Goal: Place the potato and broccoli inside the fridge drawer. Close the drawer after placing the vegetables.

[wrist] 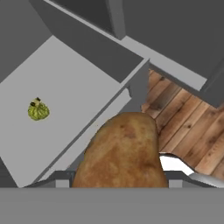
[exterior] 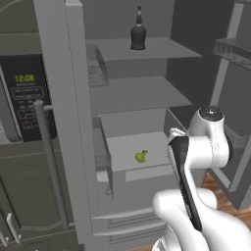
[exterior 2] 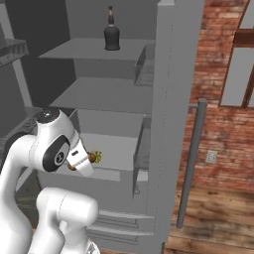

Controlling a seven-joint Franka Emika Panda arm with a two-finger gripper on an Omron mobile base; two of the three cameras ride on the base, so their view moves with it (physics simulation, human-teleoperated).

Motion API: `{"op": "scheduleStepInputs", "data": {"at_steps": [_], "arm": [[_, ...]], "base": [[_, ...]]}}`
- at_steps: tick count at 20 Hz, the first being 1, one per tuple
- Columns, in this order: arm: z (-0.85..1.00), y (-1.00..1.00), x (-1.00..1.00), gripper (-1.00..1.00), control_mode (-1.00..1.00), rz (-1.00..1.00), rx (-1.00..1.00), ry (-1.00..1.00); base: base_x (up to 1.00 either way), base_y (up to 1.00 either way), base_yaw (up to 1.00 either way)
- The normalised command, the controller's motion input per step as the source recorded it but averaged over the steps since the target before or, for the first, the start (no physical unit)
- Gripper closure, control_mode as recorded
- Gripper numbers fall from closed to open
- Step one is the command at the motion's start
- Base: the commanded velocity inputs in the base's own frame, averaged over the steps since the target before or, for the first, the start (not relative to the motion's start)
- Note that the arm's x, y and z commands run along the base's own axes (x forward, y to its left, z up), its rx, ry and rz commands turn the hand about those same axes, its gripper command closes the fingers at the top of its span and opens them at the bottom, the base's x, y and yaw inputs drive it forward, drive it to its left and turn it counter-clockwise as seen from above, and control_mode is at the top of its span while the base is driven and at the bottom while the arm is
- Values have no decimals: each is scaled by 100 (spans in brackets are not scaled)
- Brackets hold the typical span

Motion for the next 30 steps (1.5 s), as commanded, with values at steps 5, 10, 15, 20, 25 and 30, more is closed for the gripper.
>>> {"op": "scheduleStepInputs", "data": {"at_steps": [5, 10, 15, 20, 25, 30], "arm": [[0, 0, 0, 100, 100, 0, 0, 0], [0, 0, 0, 100, 100, 0, 0, 0], [0, 0, 0, 100, 100, 0, 0, 0], [0, 0, 0, 100, 100, 0, 0, 0], [0, 0, 0, 100, 100, 0, 0, 0], [0, 0, 0, 100, 100, 0, 0, 0]], "base": [[23, 0, 5], [6, -22, 5], [17, -12, 7], [8, -2, 16], [7, -6, 21], [17, -2, 21]]}}
